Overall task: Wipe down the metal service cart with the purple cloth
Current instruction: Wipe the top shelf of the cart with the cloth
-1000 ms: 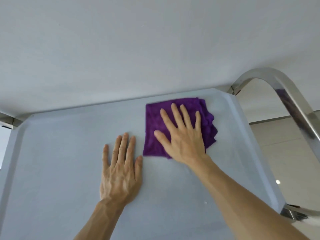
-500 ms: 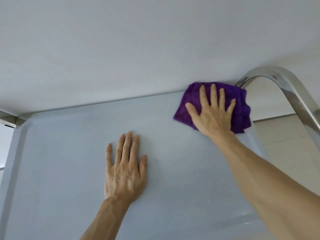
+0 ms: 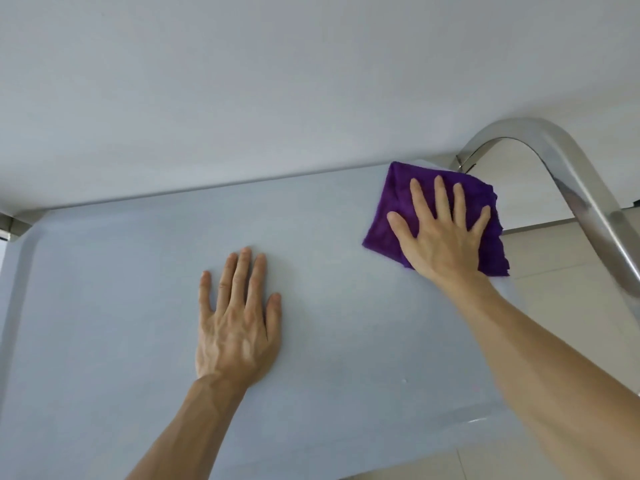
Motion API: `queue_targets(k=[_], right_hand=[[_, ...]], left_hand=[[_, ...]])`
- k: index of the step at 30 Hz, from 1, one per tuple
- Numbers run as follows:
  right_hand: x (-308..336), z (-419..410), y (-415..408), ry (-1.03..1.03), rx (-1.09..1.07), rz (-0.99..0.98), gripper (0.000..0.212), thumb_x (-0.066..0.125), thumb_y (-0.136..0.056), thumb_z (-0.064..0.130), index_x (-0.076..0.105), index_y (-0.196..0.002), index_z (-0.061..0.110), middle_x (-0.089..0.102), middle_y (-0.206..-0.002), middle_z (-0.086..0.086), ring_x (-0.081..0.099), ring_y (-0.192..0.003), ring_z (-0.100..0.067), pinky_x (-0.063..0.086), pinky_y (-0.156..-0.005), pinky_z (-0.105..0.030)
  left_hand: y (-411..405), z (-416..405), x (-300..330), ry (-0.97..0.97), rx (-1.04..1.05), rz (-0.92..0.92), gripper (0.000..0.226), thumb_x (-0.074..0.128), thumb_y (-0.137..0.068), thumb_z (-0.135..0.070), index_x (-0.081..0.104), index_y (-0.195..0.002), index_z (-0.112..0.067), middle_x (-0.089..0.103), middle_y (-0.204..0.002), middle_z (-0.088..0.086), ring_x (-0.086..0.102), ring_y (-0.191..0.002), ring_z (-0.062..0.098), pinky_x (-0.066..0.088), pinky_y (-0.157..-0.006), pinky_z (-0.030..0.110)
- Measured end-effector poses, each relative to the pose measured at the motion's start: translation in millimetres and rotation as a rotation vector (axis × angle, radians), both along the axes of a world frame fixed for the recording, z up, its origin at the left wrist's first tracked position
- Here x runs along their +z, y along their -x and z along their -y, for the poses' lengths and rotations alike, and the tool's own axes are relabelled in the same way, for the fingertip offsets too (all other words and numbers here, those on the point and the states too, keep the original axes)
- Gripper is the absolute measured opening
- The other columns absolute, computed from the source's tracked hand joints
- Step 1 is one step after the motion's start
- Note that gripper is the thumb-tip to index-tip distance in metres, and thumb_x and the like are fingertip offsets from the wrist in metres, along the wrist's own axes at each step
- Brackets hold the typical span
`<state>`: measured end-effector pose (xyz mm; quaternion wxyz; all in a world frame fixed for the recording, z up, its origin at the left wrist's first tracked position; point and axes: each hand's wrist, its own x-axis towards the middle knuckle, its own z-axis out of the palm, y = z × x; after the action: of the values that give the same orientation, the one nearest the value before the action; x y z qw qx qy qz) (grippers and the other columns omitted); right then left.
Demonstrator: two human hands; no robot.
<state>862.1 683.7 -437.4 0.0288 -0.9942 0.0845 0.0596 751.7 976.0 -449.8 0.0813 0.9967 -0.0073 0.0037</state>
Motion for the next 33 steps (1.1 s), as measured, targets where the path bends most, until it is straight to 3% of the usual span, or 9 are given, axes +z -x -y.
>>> queue_targets(k=[5, 10, 12, 15, 19, 23, 26, 30, 33], right_hand=[[-1.6, -78.0, 65.8, -0.032, 0.276, 0.098, 0.07, 0.026, -0.093, 0.073, 0.024, -0.155, 0.039, 0.021, -0.165, -0.003, 0.015, -0.152, -0.031, 0.008, -0.115, -0.068], [-8.6, -40.1, 163.8, -0.046, 0.465, 0.084, 0.066, 0.033, -0.095, 0.071, 0.022, -0.154, 0.044, 0.018, -0.165, 0.005, 0.011, -0.153, -0.022, 0.015, -0.116, -0.065], [-4.0, -7.4, 165.8, -0.019, 0.45, 0.054, 0.065, 0.03, -0.095, 0.072, 0.022, -0.154, 0.045, 0.019, -0.165, 0.007, 0.013, -0.153, -0.02, 0.016, -0.117, -0.063], [1.1, 12.7, 125.6, 0.028, 0.234, 0.035, 0.066, 0.022, -0.094, 0.074, 0.023, -0.153, 0.045, 0.023, -0.164, 0.004, 0.018, -0.152, -0.022, 0.014, -0.118, -0.063], [-3.8, -30.7, 80.6, -0.002, 0.011, 0.04, 0.073, 0.013, -0.09, 0.079, 0.014, -0.154, 0.044, 0.016, -0.166, 0.0, 0.01, -0.152, -0.031, 0.007, -0.115, -0.069], [-7.3, -99.7, 115.5, -0.026, 0.206, 0.14, 0.069, 0.028, -0.092, 0.073, 0.029, -0.153, 0.04, 0.027, -0.163, -0.003, 0.02, -0.15, -0.033, 0.01, -0.114, -0.069], [-8.1, -110.9, 172.2, -0.094, 0.385, 0.148, 0.065, 0.032, -0.093, 0.071, 0.03, -0.152, 0.042, 0.024, -0.164, 0.001, 0.016, -0.152, -0.029, 0.01, -0.115, -0.067], [-3.9, -50.0, 221.0, -0.08, 0.441, 0.082, 0.064, 0.033, -0.093, 0.073, 0.027, -0.151, 0.047, 0.02, -0.164, 0.009, 0.014, -0.153, -0.019, 0.016, -0.117, -0.062], [2.3, 4.6, 206.6, -0.006, 0.329, 0.035, 0.065, 0.027, -0.093, 0.074, 0.027, -0.152, 0.047, 0.022, -0.164, 0.007, 0.017, -0.152, -0.019, 0.017, -0.118, -0.06]], left_hand=[[1.5, -1.0, 0.9, -0.002, -0.004, -0.004, 0.06, 0.025, -0.1, -0.039, 0.031, -0.153, -0.013, 0.027, -0.161, 0.006, 0.019, -0.151, 0.021, 0.011, -0.122, 0.053], [1.5, -0.7, 2.4, 0.02, -0.007, -0.021, 0.06, 0.017, -0.101, -0.041, 0.025, -0.156, -0.016, 0.02, -0.164, 0.003, 0.011, -0.152, 0.017, 0.005, -0.123, 0.05], [2.1, -0.9, 1.9, 0.03, -0.004, -0.02, 0.06, 0.015, -0.101, -0.041, 0.024, -0.156, -0.016, 0.019, -0.164, 0.002, 0.009, -0.152, 0.017, 0.003, -0.123, 0.049], [1.0, -0.4, -0.1, 0.042, -0.009, -0.013, 0.06, 0.014, -0.102, -0.042, 0.022, -0.156, -0.017, 0.017, -0.165, 0.002, 0.008, -0.152, 0.016, 0.001, -0.123, 0.048], [2.3, -1.8, -3.7, 0.046, -0.007, 0.01, 0.059, 0.014, -0.102, -0.041, 0.022, -0.156, -0.017, 0.018, -0.164, 0.002, 0.01, -0.152, 0.017, 0.003, -0.123, 0.05], [1.4, -1.3, -5.4, 0.041, -0.008, 0.017, 0.058, 0.014, -0.102, -0.039, 0.023, -0.155, -0.017, 0.02, -0.164, 0.002, 0.011, -0.152, 0.017, 0.004, -0.122, 0.051], [2.2, -1.3, -5.4, 0.05, -0.006, 0.019, 0.058, 0.014, -0.102, -0.039, 0.024, -0.155, -0.017, 0.019, -0.164, 0.002, 0.01, -0.152, 0.017, 0.003, -0.123, 0.05], [2.0, -1.2, -5.1, 0.059, -0.003, 0.025, 0.058, 0.016, -0.102, -0.039, 0.024, -0.155, -0.017, 0.019, -0.164, 0.002, 0.01, -0.152, 0.017, 0.002, -0.122, 0.049], [0.8, 0.1, -5.6, 0.052, 0.0, 0.026, 0.058, 0.016, -0.101, -0.039, 0.024, -0.155, -0.018, 0.02, -0.164, 0.002, 0.01, -0.152, 0.016, 0.002, -0.123, 0.048]])
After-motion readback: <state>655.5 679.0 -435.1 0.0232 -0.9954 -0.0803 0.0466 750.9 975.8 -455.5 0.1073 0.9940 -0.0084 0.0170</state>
